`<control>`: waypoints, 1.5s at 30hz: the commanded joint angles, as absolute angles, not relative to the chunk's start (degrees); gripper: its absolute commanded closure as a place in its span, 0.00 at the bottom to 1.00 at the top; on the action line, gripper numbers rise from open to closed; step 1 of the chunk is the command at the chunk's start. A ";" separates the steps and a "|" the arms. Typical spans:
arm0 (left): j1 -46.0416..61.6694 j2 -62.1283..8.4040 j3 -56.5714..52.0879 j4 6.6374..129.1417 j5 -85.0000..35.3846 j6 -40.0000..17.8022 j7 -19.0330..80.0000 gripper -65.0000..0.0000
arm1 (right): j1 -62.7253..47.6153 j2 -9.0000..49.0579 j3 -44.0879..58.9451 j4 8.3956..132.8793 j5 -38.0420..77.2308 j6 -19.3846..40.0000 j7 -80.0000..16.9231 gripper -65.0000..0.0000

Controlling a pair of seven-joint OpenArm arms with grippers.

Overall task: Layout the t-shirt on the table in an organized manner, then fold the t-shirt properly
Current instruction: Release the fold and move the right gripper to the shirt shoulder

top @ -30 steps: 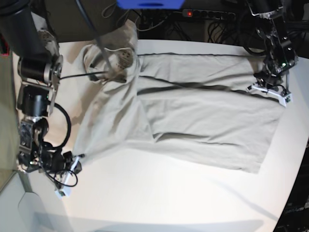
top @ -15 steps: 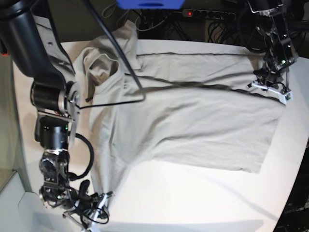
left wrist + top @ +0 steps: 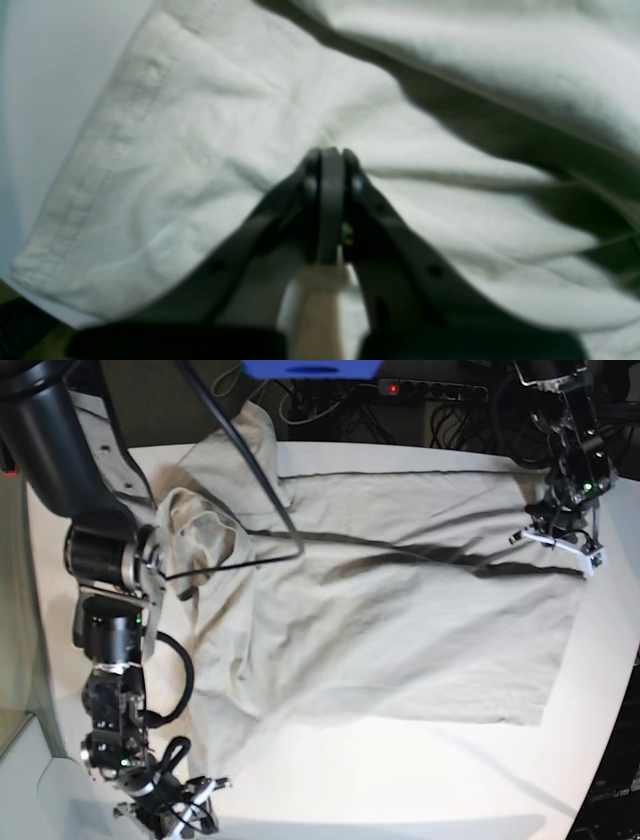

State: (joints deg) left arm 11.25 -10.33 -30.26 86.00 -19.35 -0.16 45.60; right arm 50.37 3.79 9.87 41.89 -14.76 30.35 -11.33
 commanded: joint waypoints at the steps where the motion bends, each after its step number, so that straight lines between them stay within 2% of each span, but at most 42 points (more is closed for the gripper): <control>1: 11.74 -10.77 -30.29 86.11 -18.59 0.22 47.87 0.99 | 52.26 4.00 9.89 42.86 -14.20 29.49 -10.15 0.55; 3: 11.65 -10.86 -30.29 86.11 -18.59 0.22 47.87 0.99 | 51.91 3.65 9.89 42.86 -14.20 29.58 -10.15 0.42; 5: 11.47 -10.86 -30.29 86.11 -18.59 0.22 47.87 0.99 | 50.24 3.56 9.98 43.47 -14.11 29.58 -10.15 0.35; 9: 11.38 -10.95 -30.29 86.11 -18.59 0.22 47.69 0.99 | 44.62 2.07 10.33 51.56 -14.11 29.58 -12.00 0.36; 13: 11.30 -12.97 -30.20 86.11 -18.68 0.22 47.52 0.99 | 35.12 0.66 10.07 67.12 -14.11 30.20 -20.79 0.36; 18: 10.33 -14.99 -30.02 86.11 -19.03 0.22 47.52 0.99 | 20.88 -2.51 10.33 84.18 -14.11 36.18 -29.49 0.36; 28: 7.87 -14.73 -29.32 85.49 -18.68 0.13 47.78 0.99 | -3.30 -9.00 9.89 106.77 -14.11 36.26 -38.64 0.36; 39: 7.96 -12.88 -27.21 85.41 -18.59 0.22 47.34 0.99 | -16.13 -9.00 3.74 113.71 -11.56 36.35 -44.35 0.36; 45: 9.54 -12.62 -27.21 85.32 -18.59 0.22 47.34 0.99 | -18.68 -9.00 1.36 113.71 -9.19 36.35 -44.18 0.36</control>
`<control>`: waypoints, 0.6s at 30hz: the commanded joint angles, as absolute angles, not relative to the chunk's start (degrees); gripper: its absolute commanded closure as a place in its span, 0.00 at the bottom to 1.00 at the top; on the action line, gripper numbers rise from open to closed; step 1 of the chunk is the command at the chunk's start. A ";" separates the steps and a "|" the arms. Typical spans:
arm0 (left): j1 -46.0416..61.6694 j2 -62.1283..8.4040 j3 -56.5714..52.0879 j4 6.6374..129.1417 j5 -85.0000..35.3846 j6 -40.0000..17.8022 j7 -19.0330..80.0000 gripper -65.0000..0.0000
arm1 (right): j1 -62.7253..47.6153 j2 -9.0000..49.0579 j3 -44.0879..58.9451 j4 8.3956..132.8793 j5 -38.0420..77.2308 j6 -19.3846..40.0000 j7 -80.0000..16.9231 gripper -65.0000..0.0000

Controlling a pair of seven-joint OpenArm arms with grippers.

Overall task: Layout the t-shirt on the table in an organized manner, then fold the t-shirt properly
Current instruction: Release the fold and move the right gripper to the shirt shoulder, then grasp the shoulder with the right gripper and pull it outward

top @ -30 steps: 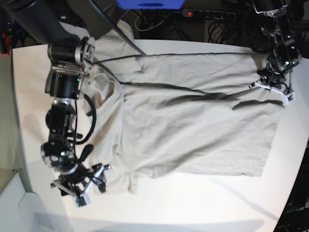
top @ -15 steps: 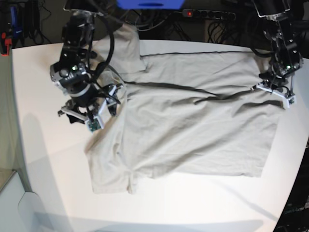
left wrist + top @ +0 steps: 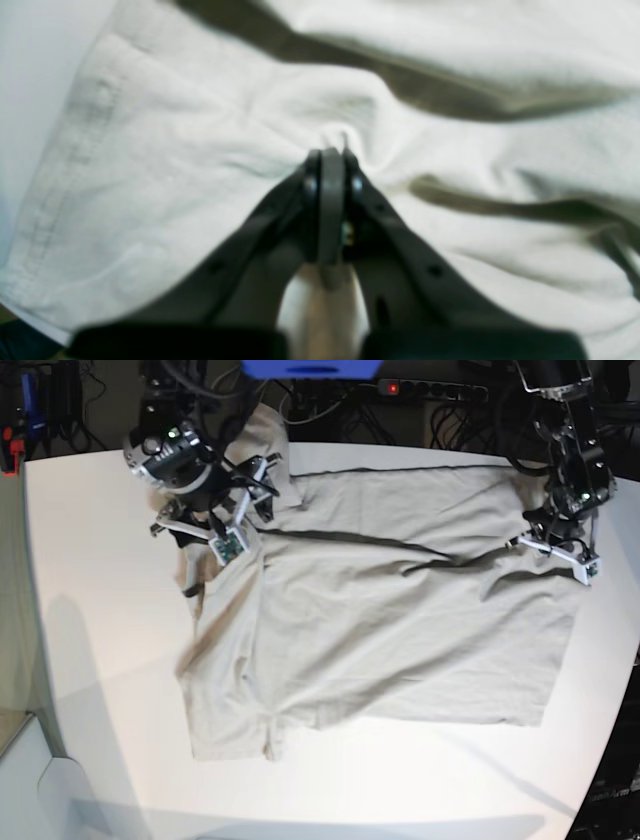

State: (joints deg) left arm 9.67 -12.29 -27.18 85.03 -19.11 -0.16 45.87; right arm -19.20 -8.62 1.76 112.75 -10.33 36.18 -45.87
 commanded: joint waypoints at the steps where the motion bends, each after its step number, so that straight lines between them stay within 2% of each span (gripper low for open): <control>1: 9.71 -12.53 -27.21 85.14 -18.59 0.22 47.34 0.99 | -18.77 -9.00 1.27 113.63 -9.19 36.35 -44.18 0.36; 9: 10.95 -12.53 -27.21 85.05 -18.59 0.22 47.34 0.99 | -18.86 -9.00 1.45 110.55 -9.10 36.35 -44.00 0.37; 11: 10.95 -12.62 -27.21 85.05 -18.59 0.22 47.34 0.99 | -18.77 -9.00 1.45 109.85 -9.10 36.35 -44.00 0.40; 15: 10.95 -12.70 -27.21 85.05 -18.59 0.22 47.34 0.99 | -16.84 -9.00 1.71 107.65 -9.10 36.35 -43.91 0.55; 18: 10.95 -12.79 -27.21 85.05 -18.59 0.22 47.34 0.99 | -15.25 -8.40 1.71 105.19 -9.19 36.35 -44.00 0.70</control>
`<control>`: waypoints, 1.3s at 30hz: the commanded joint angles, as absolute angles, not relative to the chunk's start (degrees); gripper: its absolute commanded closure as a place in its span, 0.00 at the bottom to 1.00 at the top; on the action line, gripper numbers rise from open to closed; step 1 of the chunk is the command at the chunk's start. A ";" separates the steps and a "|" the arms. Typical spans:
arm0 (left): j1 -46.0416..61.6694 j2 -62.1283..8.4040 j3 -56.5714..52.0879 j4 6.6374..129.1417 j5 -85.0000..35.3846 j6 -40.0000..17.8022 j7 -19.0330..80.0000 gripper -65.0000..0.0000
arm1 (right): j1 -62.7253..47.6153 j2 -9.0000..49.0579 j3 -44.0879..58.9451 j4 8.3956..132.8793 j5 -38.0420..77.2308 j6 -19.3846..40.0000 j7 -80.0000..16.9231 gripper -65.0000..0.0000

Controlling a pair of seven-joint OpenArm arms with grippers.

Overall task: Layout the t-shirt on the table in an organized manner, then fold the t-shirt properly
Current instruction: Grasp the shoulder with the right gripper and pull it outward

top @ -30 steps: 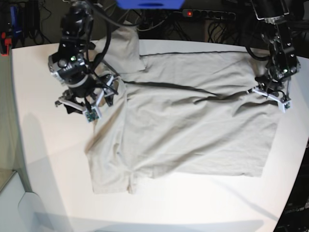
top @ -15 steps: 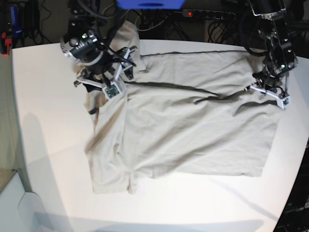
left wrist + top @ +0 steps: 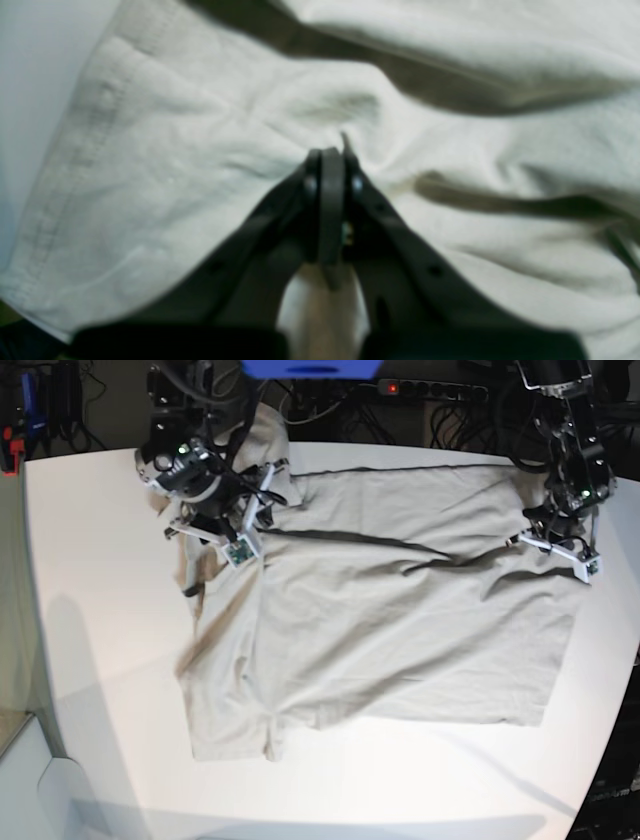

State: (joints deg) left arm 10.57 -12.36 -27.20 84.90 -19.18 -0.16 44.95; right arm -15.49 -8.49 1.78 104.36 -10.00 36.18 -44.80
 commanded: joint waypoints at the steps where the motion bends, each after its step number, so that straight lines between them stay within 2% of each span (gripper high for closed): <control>1: 10.95 -12.79 -27.21 85.05 -18.59 0.22 47.34 0.99 | -14.46 -7.69 1.71 104.48 -9.19 36.35 -44.09 0.76; 4: 10.95 -12.88 -27.21 85.05 -18.59 0.22 47.34 0.99 | -12.44 -5.67 1.71 103.25 -9.19 36.35 -44.18 0.90; 7: 10.95 -12.88 -27.21 85.05 -18.59 0.22 47.34 0.99 | -10.24 -3.21 1.80 103.34 -9.19 36.35 -44.26 1.00; 11: 11.03 -12.97 -27.21 85.05 -18.59 0.22 47.34 0.99 | -6.29 0.13 2.68 103.08 -9.27 36.18 -44.35 1.00; 16: 11.03 -12.97 -27.21 85.05 -18.59 0.22 47.34 0.99 | 0.22 1.54 8.13 100.62 -9.27 36.18 -44.35 1.00; 25: 11.74 -12.97 -27.21 85.05 -18.59 0.22 47.34 0.99 | 11.30 7.16 11.12 86.37 -9.27 36.26 -44.35 1.00; 34: 11.65 -12.97 -27.21 85.14 -18.59 0.22 47.34 0.99 | 21.85 8.48 10.86 76.97 -9.27 36.18 -44.26 0.80; 39: 11.65 -12.79 -27.21 85.67 -18.59 0.40 47.34 0.99 | 22.81 9.63 11.03 76.88 -9.27 36.18 -45.76 0.68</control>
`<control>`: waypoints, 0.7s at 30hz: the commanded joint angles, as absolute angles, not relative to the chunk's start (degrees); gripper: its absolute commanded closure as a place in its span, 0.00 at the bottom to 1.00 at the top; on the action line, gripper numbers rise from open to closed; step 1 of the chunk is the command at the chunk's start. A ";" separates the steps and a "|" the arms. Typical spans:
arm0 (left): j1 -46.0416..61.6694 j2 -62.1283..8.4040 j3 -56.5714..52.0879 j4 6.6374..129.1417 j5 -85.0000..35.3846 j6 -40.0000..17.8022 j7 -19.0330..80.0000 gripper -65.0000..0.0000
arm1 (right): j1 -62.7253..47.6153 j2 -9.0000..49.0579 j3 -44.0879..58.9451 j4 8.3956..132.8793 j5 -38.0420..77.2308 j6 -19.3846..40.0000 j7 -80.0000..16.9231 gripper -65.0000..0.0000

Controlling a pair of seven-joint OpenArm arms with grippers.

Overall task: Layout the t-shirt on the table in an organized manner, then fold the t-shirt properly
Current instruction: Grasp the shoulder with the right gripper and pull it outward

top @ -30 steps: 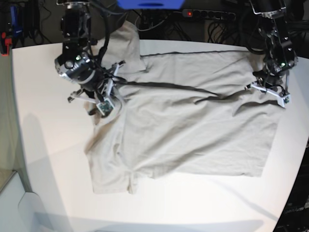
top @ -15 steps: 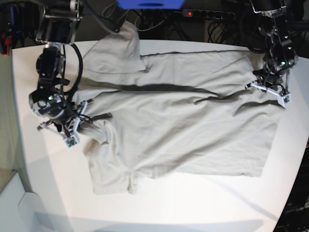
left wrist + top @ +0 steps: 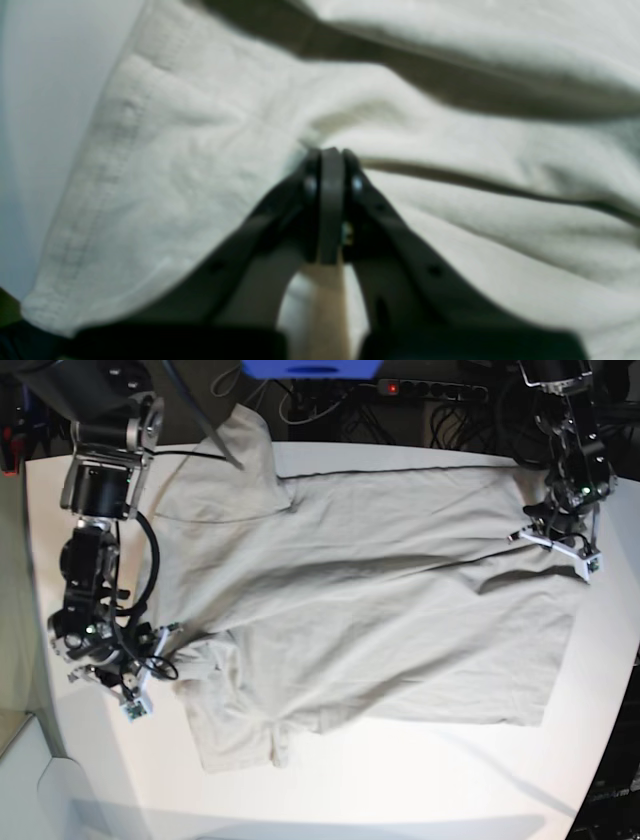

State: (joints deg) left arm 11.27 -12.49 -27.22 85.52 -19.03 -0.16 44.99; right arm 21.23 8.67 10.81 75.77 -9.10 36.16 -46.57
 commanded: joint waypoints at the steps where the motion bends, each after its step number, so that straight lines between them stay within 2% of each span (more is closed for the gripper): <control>1: 11.65 -12.79 -27.21 85.67 -18.59 0.40 47.34 0.99 | 22.81 10.07 11.03 76.88 -9.27 36.18 -46.90 0.65; 5: 11.74 -12.79 -27.21 85.67 -18.59 0.31 47.34 0.99 | 22.37 11.30 12.09 79.25 -9.27 36.26 -49.54 0.54; 9: 11.65 -12.79 -27.21 85.76 -19.03 0.22 47.60 0.99 | 15.78 11.12 13.58 91.56 -9.19 36.26 -51.38 0.46; 15: 11.12 -12.44 -27.21 85.76 -19.12 0.22 47.87 0.99 | 3.30 6.64 13.58 109.14 -9.19 36.26 -51.38 0.44; 21: 10.51 -12.79 -27.21 85.76 -19.12 0.22 47.87 0.99 | -8.48 -0.13 13.58 113.98 -9.19 36.35 -50.77 0.44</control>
State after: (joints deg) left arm 10.57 -12.43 -27.22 85.54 -19.14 -0.16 46.26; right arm -9.65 -0.71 13.45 112.73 -9.58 36.21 -52.49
